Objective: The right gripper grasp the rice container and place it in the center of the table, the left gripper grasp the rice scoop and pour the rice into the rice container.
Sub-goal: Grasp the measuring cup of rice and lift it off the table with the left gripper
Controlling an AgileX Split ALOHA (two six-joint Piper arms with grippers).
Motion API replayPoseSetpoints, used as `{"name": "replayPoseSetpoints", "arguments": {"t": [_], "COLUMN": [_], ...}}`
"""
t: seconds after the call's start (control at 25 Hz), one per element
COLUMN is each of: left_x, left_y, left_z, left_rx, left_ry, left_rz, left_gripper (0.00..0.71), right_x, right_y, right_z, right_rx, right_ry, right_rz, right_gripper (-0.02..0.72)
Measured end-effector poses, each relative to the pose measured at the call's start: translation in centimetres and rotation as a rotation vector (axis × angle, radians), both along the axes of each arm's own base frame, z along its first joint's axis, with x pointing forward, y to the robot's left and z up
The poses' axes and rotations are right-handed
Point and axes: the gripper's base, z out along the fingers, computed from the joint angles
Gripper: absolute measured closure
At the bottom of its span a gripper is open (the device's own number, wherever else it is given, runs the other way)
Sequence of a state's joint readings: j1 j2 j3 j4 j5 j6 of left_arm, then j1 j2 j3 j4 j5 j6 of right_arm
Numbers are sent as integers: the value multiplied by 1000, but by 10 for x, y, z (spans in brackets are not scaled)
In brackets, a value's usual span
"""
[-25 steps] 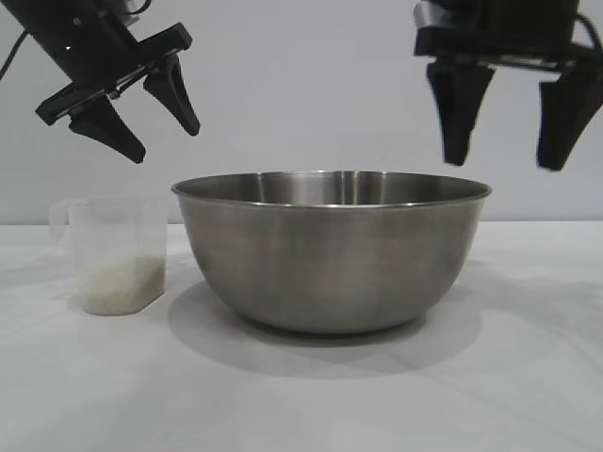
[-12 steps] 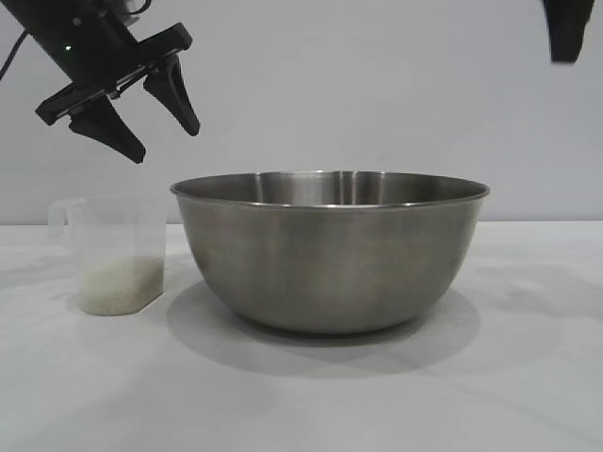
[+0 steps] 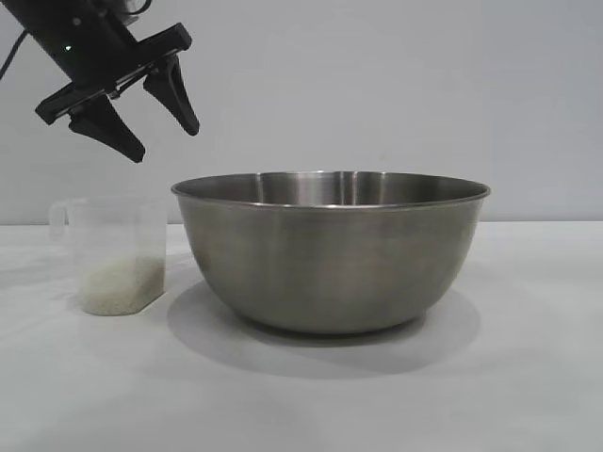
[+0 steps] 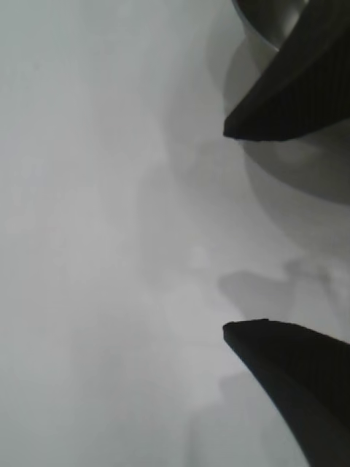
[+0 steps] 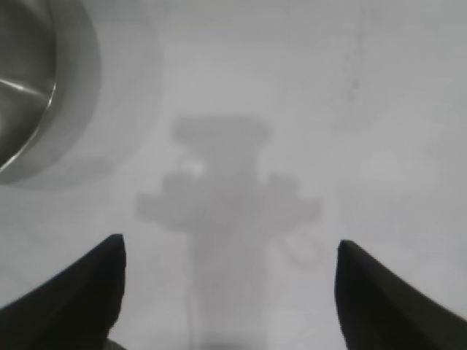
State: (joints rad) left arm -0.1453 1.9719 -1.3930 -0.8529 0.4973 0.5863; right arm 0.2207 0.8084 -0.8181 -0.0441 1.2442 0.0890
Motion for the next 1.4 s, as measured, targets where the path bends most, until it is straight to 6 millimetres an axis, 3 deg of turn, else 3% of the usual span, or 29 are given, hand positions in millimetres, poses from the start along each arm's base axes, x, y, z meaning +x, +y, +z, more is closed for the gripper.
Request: {"name": "replayPoseSetpoints", "arguments": {"t": [0.2, 0.44, 0.6, 1.4], "left_x": [0, 0, 0, 0], "left_y": [0, 0, 0, 0], "left_z": [0, 0, 0, 0], "left_rx": [0, 0, 0, 2], "left_ry": [0, 0, 0, 0], "left_rz": [0, 0, 0, -1], "left_gripper": [223, 223, 223, 223], "right_x": [-44, -75, -87, -125], "right_y": [-9, -15, -17, -25], "right_z": [-18, -39, -50, -49], "right_rx": [39, 77, 83, 130], "right_ry": [-137, -249, -327, -588], "right_rz": [3, 9, 38, 52], "right_gripper": [154, 154, 154, 154]}}
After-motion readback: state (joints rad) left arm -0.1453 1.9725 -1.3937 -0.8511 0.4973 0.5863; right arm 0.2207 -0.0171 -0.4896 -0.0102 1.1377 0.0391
